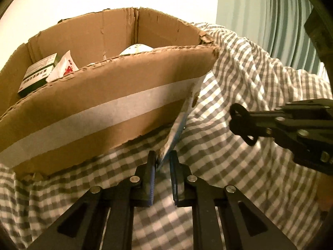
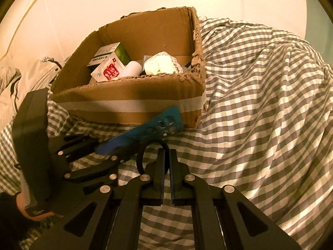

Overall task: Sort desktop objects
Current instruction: 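Grasp the blue blister card with the left tool while the right tool grasps the black hair tie, then carry the blue card and hair tie into the box and release both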

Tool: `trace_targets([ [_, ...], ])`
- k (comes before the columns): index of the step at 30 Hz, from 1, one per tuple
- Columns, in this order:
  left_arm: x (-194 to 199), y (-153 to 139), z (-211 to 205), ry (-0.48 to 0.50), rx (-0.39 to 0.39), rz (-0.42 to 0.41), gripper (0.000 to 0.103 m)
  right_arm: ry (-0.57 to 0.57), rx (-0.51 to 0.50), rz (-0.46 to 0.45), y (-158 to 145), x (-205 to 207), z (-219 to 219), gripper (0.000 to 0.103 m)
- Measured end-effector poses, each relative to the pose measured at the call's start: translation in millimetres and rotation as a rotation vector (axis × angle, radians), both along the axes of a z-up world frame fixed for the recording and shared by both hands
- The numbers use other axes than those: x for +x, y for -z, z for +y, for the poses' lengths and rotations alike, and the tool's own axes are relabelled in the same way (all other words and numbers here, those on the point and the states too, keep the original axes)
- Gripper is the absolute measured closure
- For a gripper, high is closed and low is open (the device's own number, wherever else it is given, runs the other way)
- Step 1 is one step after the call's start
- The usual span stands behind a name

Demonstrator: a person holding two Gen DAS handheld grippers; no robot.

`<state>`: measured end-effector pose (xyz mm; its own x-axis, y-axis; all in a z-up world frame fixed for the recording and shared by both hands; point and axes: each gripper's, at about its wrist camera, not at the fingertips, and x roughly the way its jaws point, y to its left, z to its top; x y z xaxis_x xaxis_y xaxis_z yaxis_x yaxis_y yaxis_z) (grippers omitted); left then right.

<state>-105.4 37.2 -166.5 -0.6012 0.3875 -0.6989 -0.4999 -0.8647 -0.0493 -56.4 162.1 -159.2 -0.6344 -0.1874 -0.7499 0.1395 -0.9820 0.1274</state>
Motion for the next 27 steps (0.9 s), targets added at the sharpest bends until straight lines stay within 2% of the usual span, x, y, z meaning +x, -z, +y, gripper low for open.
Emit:
trace_targets([
  [2,8.3,-3.5,-11.1,0.002,-0.012,-0.006,0.093,0.004,-0.005,0.009,-3.1,3.3,1.0,0.100],
  [9,18.3,-13.7,3.5,-0.034,-0.025,-0.065,0.096,0.000,0.003,0.059,-15.5,20.0,0.9,0.099],
  [12,37.4,-19.7,1.0,-0.041,-0.050,-0.034,0.096,-0.001,-0.007,0.080,-20.5,25.8,2.9,0.099],
  [20,57.4,-52.8,-12.9,-0.134,0.009,0.021,0.096,-0.018,-0.017,0.114,-29.0,33.9,-1.2,0.099],
  [27,67.8,-70.0,-26.7,-0.209,0.009,0.042,0.096,-0.026,-0.034,0.144,-41.5,38.3,-4.0,0.099],
])
